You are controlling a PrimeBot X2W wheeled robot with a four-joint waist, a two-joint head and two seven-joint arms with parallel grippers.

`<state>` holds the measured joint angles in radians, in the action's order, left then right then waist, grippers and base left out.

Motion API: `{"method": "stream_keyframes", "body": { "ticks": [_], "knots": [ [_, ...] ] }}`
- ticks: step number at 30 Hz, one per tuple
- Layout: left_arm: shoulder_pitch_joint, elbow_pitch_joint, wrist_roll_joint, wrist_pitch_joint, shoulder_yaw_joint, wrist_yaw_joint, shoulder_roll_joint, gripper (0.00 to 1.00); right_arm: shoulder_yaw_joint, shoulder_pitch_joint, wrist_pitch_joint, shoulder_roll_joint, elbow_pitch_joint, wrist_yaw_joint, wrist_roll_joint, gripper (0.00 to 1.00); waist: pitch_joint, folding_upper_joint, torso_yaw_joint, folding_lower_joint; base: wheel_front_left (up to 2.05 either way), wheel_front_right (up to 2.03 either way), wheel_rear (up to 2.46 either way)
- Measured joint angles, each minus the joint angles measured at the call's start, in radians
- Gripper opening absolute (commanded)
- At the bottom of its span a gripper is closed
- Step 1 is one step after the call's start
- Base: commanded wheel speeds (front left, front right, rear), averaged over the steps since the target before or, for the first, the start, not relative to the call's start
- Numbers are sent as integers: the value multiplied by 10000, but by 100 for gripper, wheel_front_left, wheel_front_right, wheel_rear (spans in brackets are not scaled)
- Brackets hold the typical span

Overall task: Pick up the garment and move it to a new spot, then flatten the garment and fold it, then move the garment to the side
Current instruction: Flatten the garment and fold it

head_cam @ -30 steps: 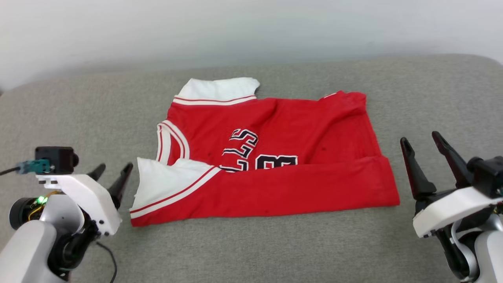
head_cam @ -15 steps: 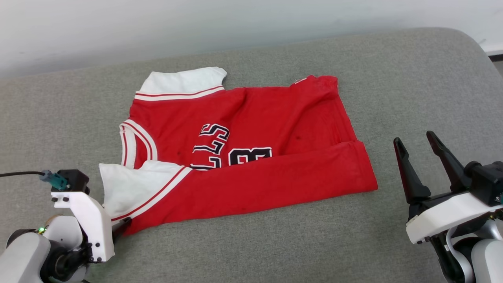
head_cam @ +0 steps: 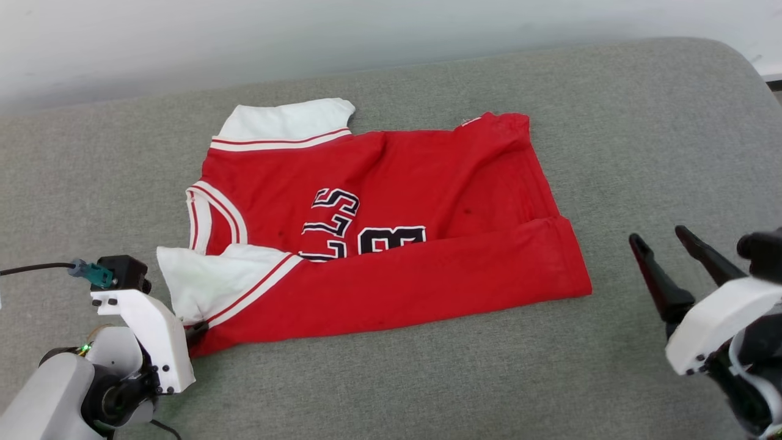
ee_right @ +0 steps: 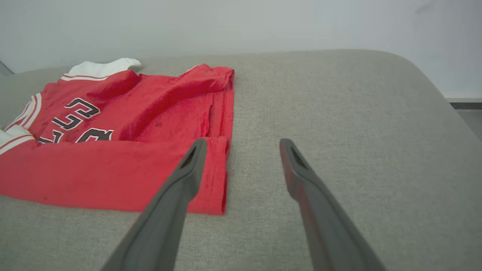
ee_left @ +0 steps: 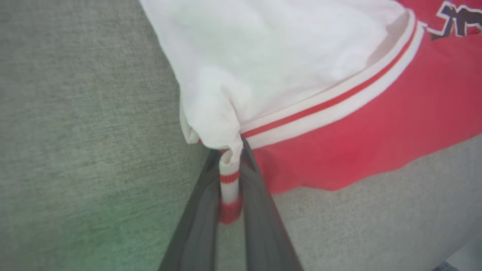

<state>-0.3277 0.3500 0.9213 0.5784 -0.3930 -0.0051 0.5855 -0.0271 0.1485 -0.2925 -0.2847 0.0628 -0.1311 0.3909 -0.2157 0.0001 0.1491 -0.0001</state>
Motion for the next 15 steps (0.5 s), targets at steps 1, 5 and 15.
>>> {"method": "stream_keyframes", "body": {
  "ticks": [1, 5, 15],
  "knots": [
    [-1, -27, 0, -140, 52, 0, -27, 0, 65, 120, -512, -111, -111, 0, 150, 100, -3, 0, -42, 0, 0, 0, 0],
    [-45, -382, -8, -746, 267, 44, -198, 0, 301, 697, -2763, -548, -798, 0, 727, 100, -107, 0, -275, 1, 0, 0, 0],
    [-457, -1948, -428, -1170, 150, 322, -385, 0, 107, 1911, -5800, -449, -2136, 0, 1202, 100, -861, 0, -1178, 2, 0, 0, 0]
  ]
}}
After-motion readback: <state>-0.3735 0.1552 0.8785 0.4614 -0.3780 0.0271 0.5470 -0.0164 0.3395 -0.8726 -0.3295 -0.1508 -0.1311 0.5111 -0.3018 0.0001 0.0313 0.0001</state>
